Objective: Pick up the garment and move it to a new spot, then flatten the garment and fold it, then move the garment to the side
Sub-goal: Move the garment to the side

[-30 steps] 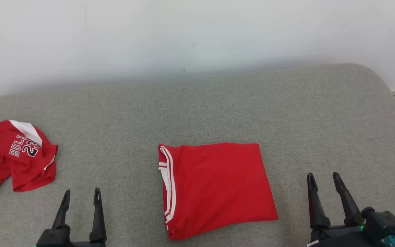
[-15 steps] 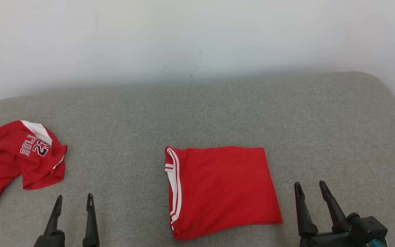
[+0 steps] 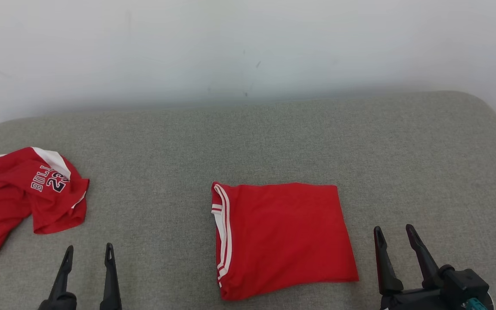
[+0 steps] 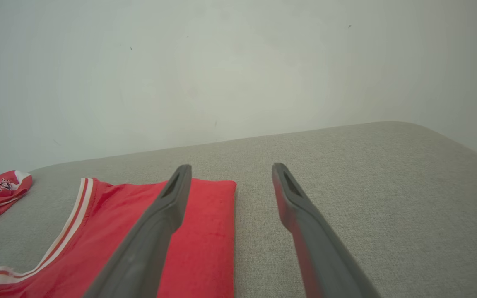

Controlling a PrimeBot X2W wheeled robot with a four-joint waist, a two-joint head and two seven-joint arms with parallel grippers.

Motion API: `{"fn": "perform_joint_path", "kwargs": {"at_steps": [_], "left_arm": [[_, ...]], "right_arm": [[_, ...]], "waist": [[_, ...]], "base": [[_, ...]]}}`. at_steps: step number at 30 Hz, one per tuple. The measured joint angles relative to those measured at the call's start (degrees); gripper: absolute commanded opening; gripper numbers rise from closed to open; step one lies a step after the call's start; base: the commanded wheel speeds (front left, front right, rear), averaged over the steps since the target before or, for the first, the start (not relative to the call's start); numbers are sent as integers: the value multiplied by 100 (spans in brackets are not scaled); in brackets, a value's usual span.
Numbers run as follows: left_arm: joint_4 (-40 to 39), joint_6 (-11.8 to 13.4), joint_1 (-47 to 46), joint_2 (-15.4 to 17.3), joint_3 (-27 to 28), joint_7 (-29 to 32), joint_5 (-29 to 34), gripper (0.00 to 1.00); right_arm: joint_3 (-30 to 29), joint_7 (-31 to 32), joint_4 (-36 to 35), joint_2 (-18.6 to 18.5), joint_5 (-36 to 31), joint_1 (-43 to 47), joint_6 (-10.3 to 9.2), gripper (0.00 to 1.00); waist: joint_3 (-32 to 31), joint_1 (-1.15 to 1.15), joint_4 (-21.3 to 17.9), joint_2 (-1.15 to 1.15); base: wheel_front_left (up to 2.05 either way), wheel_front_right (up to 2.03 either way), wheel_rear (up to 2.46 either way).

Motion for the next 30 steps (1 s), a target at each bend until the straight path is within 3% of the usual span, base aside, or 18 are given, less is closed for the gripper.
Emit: {"fn": "perform_joint_path", "kwargs": {"at_steps": [30], "left_arm": [[-67,89,52,90,-129,24,-91,100]], "right_arm": [[-87,202,63,19,-48,-112,0,100]], "waist": [[75,0,37,0]], "base": [[0,0,0]]}}
